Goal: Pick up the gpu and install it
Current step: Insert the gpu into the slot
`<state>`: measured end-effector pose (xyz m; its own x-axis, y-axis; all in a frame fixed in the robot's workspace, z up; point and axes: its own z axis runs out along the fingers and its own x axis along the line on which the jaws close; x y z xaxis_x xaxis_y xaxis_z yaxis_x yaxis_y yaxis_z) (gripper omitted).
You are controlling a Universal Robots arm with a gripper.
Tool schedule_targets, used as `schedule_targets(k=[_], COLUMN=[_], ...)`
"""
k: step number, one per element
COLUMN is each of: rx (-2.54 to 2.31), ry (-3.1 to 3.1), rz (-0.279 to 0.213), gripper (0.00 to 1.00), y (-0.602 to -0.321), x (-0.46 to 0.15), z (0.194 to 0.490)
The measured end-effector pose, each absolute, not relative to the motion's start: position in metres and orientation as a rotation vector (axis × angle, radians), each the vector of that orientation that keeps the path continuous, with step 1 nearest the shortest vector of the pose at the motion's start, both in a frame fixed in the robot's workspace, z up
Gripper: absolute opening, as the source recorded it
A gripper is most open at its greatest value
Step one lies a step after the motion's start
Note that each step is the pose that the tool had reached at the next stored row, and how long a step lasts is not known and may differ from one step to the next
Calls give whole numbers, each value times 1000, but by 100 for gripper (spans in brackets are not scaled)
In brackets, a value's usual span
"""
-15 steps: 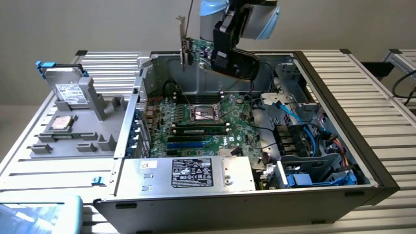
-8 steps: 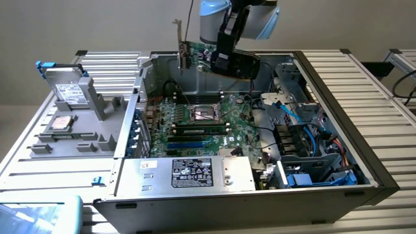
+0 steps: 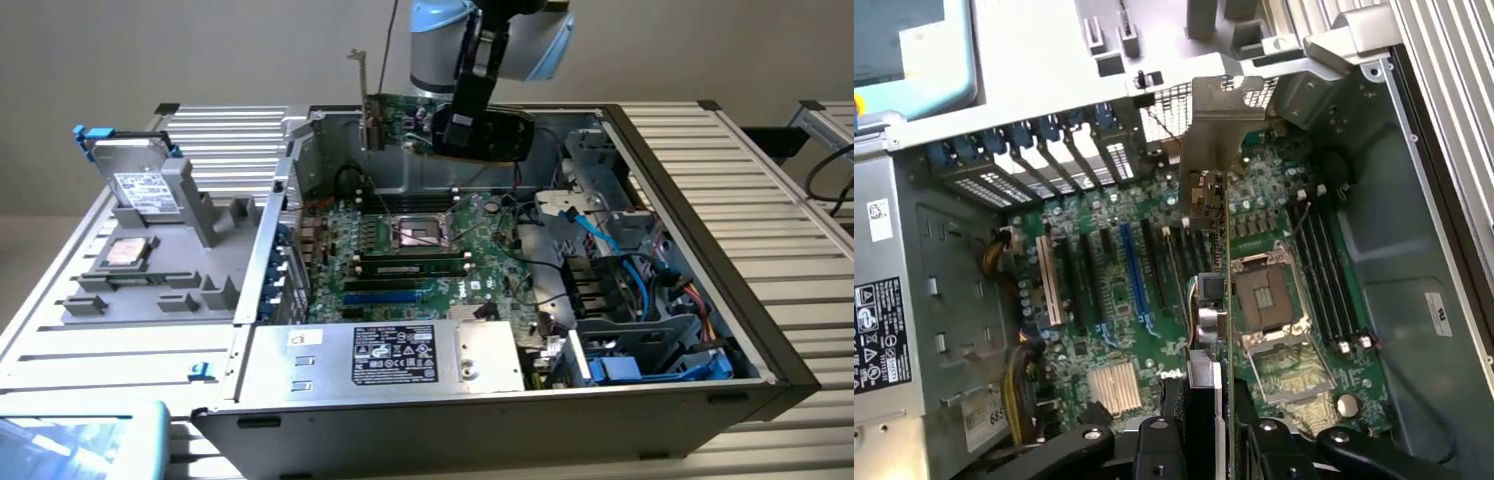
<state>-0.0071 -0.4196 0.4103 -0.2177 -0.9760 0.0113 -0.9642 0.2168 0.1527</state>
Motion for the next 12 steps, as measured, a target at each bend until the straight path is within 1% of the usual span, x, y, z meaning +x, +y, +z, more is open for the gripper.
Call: schedule_targets(k=[9,12], rx=[2063,2063], ry=[-2212,-2211], rz=[-151,-150], gripper=[29,29], y=[-420,-420], x=[-7,-7], z=[409,409])
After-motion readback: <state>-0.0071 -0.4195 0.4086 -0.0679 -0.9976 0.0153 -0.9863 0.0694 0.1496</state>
